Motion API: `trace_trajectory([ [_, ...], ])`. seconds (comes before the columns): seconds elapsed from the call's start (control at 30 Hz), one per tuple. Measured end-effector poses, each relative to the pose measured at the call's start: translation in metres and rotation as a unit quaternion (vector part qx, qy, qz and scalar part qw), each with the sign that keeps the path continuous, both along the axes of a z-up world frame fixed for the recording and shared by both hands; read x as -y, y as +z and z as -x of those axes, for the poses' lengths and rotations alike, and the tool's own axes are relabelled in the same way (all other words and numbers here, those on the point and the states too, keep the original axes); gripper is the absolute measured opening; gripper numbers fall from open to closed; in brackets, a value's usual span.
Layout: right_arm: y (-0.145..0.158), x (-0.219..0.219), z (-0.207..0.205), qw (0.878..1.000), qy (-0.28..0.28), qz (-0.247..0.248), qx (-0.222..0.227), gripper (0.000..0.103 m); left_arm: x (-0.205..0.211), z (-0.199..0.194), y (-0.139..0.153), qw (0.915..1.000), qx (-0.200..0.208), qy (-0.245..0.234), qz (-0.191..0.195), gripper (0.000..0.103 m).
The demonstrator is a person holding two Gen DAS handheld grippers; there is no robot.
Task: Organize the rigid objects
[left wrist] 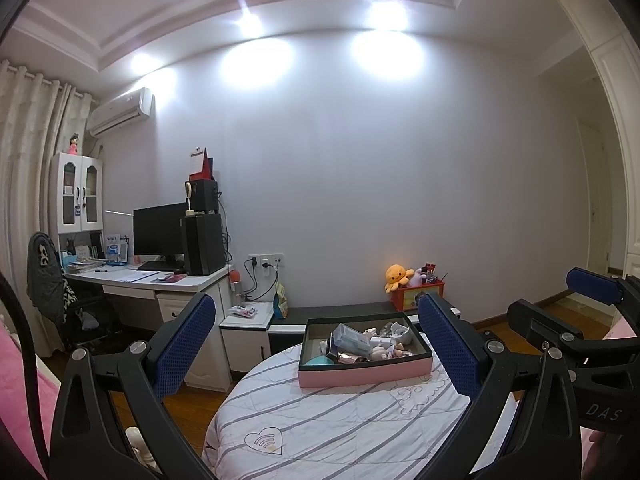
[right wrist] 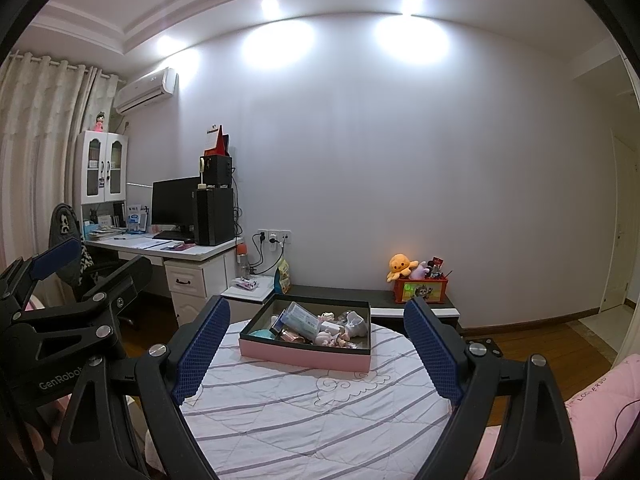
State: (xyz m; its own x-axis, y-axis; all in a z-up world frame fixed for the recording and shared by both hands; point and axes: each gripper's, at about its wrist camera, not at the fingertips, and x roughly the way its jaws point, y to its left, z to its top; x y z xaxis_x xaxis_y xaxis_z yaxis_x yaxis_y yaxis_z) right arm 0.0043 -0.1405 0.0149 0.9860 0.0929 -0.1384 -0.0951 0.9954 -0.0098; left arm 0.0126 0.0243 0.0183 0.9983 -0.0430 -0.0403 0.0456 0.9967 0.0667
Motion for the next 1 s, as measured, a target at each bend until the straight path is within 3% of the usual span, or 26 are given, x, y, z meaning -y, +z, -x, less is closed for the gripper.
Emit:
trace_trajectory([
  [1.0,0.0005,-0.0019,-0.0012,1.0,0.0,0.0,-0.001,0.09,0.0002,0.0008,-0.0037,1.0,-0.002,0.0,0.002,0.103],
])
